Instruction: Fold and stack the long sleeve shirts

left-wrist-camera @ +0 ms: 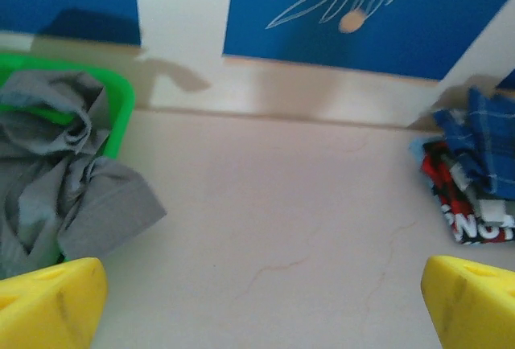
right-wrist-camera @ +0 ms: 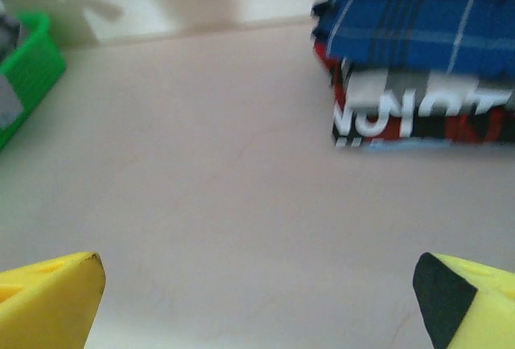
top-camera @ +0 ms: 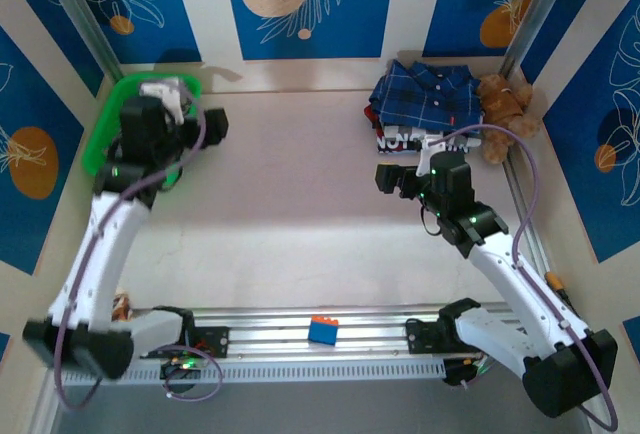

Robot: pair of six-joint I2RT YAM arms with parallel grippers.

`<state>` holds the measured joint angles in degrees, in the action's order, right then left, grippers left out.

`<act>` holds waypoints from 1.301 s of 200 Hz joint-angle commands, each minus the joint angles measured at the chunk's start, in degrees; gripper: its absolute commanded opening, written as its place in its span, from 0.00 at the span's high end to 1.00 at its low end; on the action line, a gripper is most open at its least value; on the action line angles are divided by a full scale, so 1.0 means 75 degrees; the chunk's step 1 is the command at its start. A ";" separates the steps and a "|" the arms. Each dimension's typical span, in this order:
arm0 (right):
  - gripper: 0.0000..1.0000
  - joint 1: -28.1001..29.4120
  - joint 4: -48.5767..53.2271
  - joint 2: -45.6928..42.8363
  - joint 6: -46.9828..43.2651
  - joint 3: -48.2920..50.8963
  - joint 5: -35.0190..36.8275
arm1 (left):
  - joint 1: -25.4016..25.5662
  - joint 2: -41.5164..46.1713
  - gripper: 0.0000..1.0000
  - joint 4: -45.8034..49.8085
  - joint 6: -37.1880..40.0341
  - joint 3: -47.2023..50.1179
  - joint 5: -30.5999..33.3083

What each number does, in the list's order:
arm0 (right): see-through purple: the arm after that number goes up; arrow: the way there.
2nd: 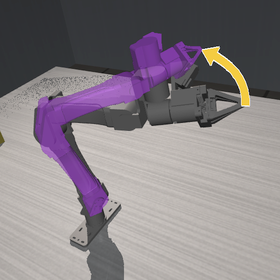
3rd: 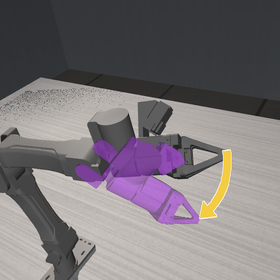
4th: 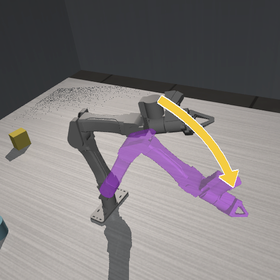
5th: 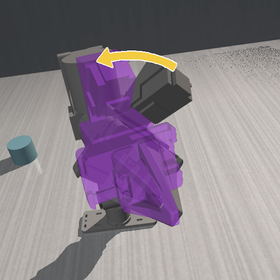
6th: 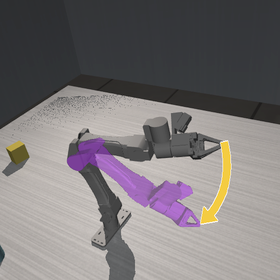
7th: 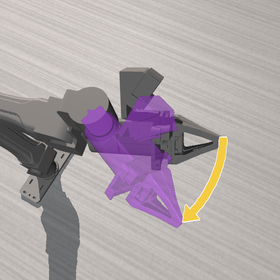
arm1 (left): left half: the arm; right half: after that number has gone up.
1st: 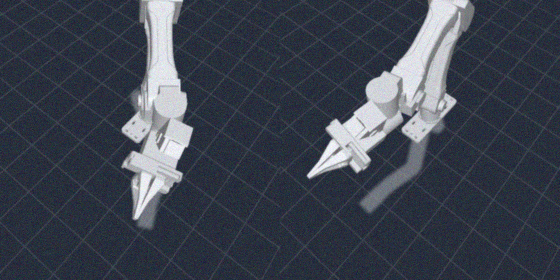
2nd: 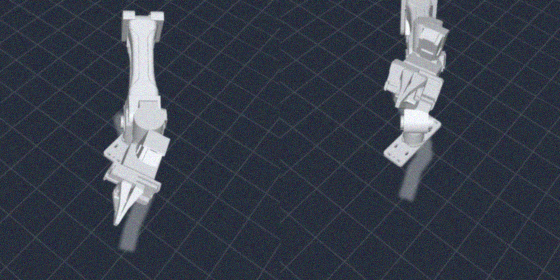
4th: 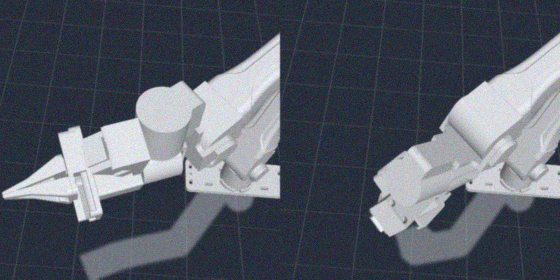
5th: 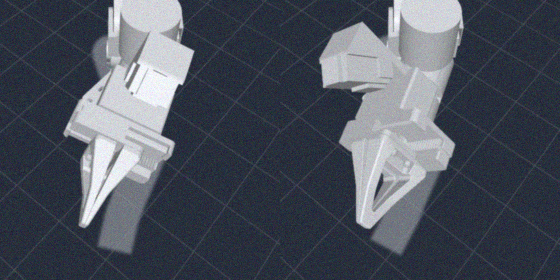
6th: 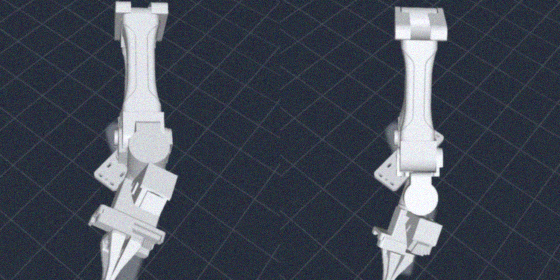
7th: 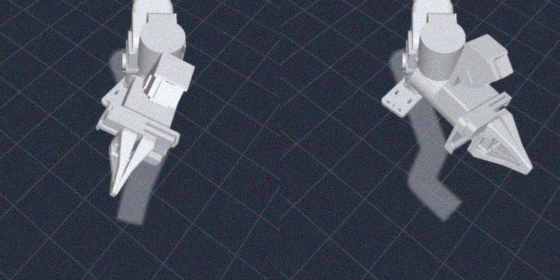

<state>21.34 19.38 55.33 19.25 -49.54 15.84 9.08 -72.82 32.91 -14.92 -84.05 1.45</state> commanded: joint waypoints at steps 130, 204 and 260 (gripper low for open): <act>0.01 0.1909 0.2715 0.2560 0.0484 -0.3149 -0.1748 | -0.2572 -0.7275 0.00 0.1408 -0.1128 -0.6005 -0.1282; 0.01 0.2251 0.2661 0.2589 0.0644 -0.3200 -0.1485 | -0.2524 -0.8062 0.03 0.1245 -0.1189 -0.6169 -0.0803; 0.00 0.2450 0.2772 0.2638 0.0690 -0.3464 -0.1103 | -0.2360 -0.8676 0.17 0.1128 -0.1177 -0.6462 -0.0653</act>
<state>38.46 39.13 75.18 23.75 -74.11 5.87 -9.61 -134.61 41.60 -23.66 -130.13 -4.12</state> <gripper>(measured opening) 0.999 0.895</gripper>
